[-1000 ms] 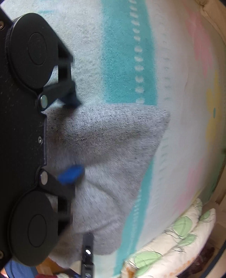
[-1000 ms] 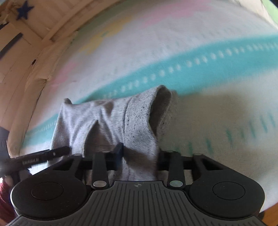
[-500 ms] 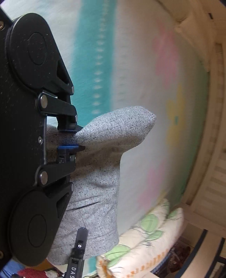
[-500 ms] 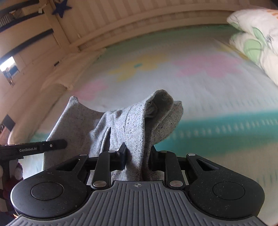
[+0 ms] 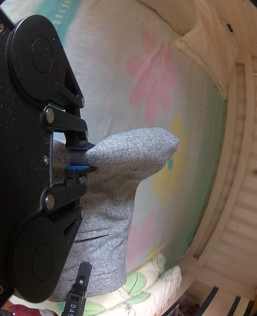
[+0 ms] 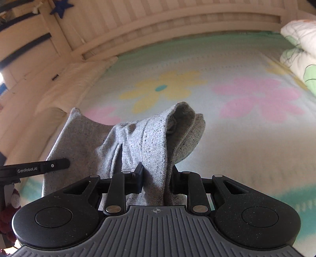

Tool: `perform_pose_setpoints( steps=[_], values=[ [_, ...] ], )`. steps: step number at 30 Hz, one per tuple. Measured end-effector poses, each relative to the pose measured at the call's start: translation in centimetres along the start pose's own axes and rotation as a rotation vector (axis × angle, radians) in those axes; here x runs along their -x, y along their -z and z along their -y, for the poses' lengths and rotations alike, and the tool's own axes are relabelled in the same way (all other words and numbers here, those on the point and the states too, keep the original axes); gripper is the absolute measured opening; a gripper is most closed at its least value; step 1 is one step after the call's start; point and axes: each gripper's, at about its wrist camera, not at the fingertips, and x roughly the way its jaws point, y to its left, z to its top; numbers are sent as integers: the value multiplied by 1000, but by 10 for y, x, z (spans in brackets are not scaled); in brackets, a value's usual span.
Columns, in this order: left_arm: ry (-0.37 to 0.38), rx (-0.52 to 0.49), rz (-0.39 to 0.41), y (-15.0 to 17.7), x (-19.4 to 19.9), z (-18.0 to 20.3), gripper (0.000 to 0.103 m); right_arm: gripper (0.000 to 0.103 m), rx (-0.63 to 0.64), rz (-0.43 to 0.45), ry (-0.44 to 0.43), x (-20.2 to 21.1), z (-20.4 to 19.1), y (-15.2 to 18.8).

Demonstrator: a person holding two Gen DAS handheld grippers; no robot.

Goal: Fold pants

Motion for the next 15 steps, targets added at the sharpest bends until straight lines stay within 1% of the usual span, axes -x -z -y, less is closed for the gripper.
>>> perform_pose_setpoints(
  steps=[1, 2, 3, 4, 5, 6, 7, 8, 11, 13, 15],
  values=[
    [-11, 1, -11, -1, -13, -4, 19, 27, -9, -4, 18, -11, 3, -1],
    [-23, 0, -25, -1, -22, -7, 20, 32, -12, -11, 66, -21, 3, 0],
    [-33, -5, -40, -1, -36, -9, 21, 36, -12, -24, 139, -30, 5, 0],
    [-53, -9, -59, -1, -44, -16, 28, 36, -11, -19, 214, -34, 6, 0],
    [-101, -4, -83, 0, -56, -19, 31, 36, -10, -6, 263, -34, 8, 0],
    [-153, 4, -105, 2, -66, -23, 31, 36, -17, -4, 279, -33, 10, -1],
    [-190, 15, -113, 5, -71, -27, 29, 36, -26, -9, 280, -30, 12, -1],
    [-211, 22, -107, 9, -72, -32, 29, 36, -26, -8, 276, -25, 12, -2],
    [-245, 51, -106, 10, -69, -41, 29, 36, 2, 40, 253, -5, 8, 0],
    [-238, 81, -69, 7, -53, -41, 29, 36, 15, 79, 225, 9, 3, -2],
    [-272, 70, -38, 4, -36, -36, 29, 36, 38, 110, 210, 17, -9, -9]
  ],
)
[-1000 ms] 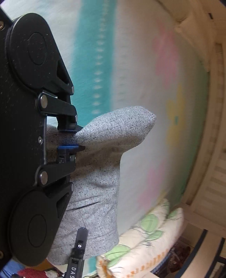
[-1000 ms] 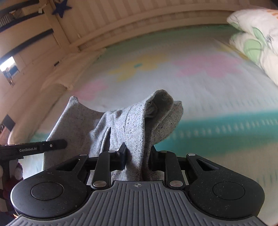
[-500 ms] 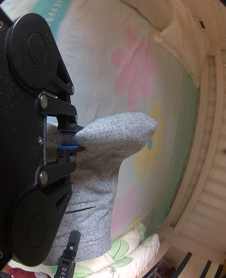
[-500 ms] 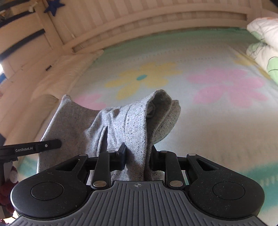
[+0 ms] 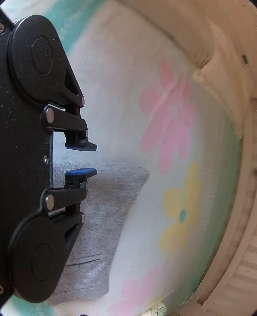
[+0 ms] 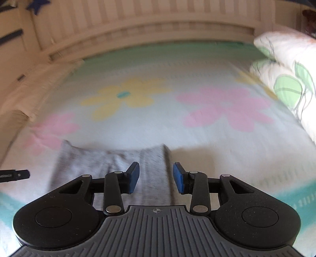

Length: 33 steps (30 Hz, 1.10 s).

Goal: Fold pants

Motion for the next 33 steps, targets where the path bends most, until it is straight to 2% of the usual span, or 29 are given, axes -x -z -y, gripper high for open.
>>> perform_pose_setpoints(
  steps=[3, 5, 8, 12, 15, 17, 22, 28, 33],
  values=[
    [-8, -12, 28, -7, 32, 13, 33, 37, 47, 36, 23, 24, -18, 6],
    [4, -27, 52, -3, 56, 19, 44, 37, 63, 57, 22, 37, -29, 15],
    [24, -63, 109, 9, 92, 26, 55, 37, 42, 40, -38, 53, -33, 22],
    [50, -74, 156, 32, 123, 29, 59, 37, 23, -4, -71, 63, -35, 38],
    [66, -60, 162, 44, 131, 30, 61, 37, 36, -30, -72, 64, -42, 49],
    [61, -60, 167, 52, 131, 32, 68, 37, 39, -29, -54, 63, -45, 53],
    [41, -91, 171, 67, 124, 37, 68, 37, 28, -25, -40, 59, -49, 56],
    [57, -72, 111, 73, 112, 36, 68, 37, 7, -63, -33, 52, -52, 60],
    [11, -108, 135, 76, 106, 41, 68, 37, -2, -66, -27, 51, -53, 59]
  ],
)
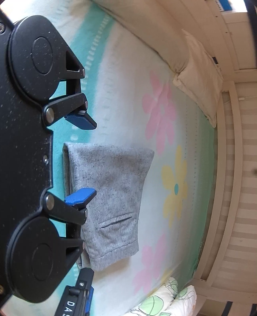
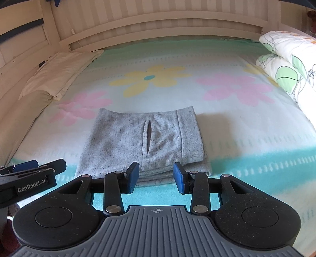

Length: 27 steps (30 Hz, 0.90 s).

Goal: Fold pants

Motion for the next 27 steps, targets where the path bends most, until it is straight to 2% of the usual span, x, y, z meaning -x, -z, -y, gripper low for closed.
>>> perform_pose_setpoints(
  steps=[27],
  values=[
    [-10, -1, -18, 5, -3, -1, 68, 38, 33, -53, 13, -6, -2, 7]
  ],
)
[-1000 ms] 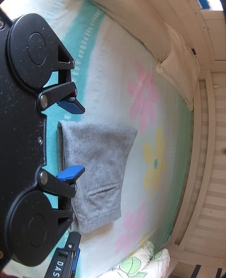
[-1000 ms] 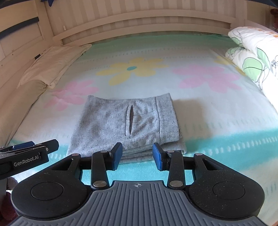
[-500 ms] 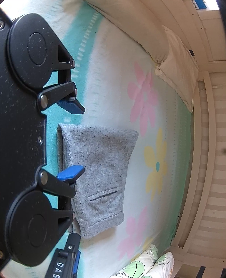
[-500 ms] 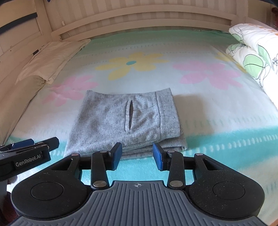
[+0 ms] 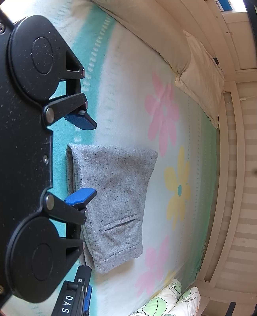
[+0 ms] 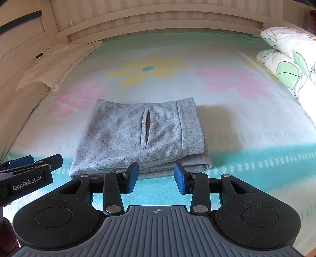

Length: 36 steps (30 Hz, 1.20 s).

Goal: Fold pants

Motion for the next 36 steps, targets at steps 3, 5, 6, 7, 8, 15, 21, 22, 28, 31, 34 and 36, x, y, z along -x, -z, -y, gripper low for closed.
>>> perform_pose_setpoints(
  steps=[3, 5, 6, 7, 8, 15, 21, 22, 28, 31, 34, 36],
  values=[
    [1, 0, -1, 0, 0, 0, 68, 38, 1, -1, 1, 0, 0, 0],
    [1, -1, -1, 0, 0, 1, 68, 38, 1, -1, 0, 0, 0, 0],
    [2, -1, -1, 0, 0, 1, 68, 38, 2, -1, 0, 0, 0, 0],
    [3, -2, -2, 0, 1, 2, 68, 38, 2, -1, 0, 0, 0, 0],
    [4, -5, -3, 0, 1, 2, 68, 38, 2, -2, 0, 0, 0, 0],
    [5, -16, -5, 1, 1, 4, 68, 38, 6, -4, 0, -1, 0, 0],
    [2, -24, -9, 3, -1, 7, 68, 38, 6, -5, -1, -1, 0, 1],
    [2, -26, -9, 3, -1, 7, 68, 38, 6, -5, 0, -1, 0, 1],
    [-3, -27, -8, 4, -2, 9, 68, 38, 7, -6, -1, 0, 1, 1],
    [-2, -27, -8, 4, -2, 9, 68, 38, 7, -5, -1, 0, 0, 0],
    [2, -29, -11, 5, -2, 10, 68, 38, 6, -5, 0, 0, 0, 0],
    [5, -31, -12, 5, -3, 11, 68, 38, 6, -6, -1, 0, 0, 0]
  ],
)
